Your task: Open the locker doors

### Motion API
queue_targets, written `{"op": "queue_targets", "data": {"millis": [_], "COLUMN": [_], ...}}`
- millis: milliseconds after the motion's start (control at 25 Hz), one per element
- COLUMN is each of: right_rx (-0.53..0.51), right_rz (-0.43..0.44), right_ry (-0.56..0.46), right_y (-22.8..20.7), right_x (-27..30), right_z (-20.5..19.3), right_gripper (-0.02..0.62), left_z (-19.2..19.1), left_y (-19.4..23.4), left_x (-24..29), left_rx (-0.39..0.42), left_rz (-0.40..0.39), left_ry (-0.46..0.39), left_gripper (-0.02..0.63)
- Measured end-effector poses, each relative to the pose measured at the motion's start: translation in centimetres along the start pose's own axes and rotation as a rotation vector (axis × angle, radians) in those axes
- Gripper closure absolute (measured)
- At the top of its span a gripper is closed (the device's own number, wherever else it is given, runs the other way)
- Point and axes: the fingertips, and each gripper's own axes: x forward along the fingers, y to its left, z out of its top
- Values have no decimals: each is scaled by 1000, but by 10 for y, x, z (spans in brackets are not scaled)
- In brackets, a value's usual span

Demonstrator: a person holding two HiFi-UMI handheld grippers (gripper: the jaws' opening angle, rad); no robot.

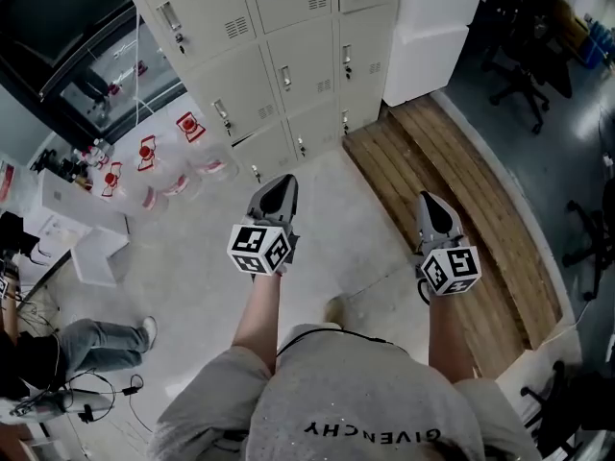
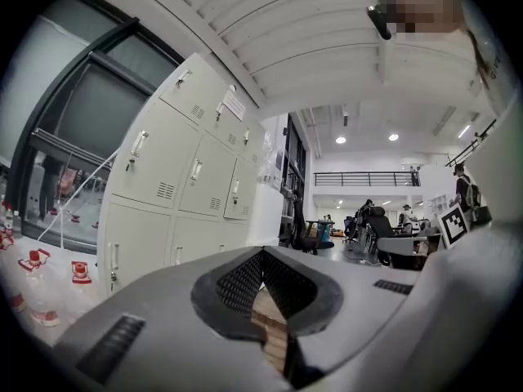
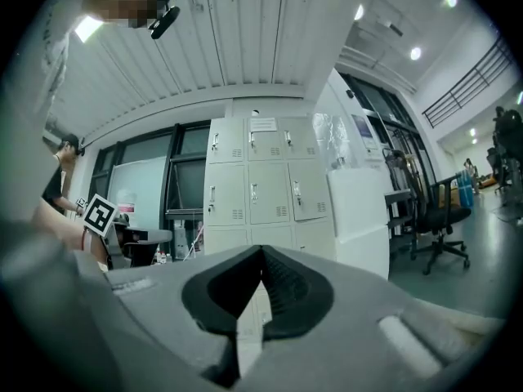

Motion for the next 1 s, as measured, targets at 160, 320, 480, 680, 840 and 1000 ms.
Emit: {"op": "queue_targets", "data": {"millis": [160,320,480,680,840,1000], "right_rx": [33,69,84,92,107,117], "right_rz": [-16,-19,-20,-19,3,48], "right_ry": [-23,-20,-9,-30,-50,-46], "right_y": [-7,-13,-27,-60,-88,-118], "right_x": [38,63,85,124,174,235], "right_z": [-2,-4,-4,0,5,15], "right_gripper": [597,596,595,595,595,595], "left_z": [1,3,4,6,10,21], "left_y": [29,46,54,62,78,99], "left_x": [29,51,76,119,160,211], "left_rx": [-4,-22,-36,-42,-33,-40], "left_rz": [-17,-24,-32,-34,-23,11], "left_ry": [-2,-2,1,-12,-13,-13], "left_gripper": [607,607,607,607,607,607]}}
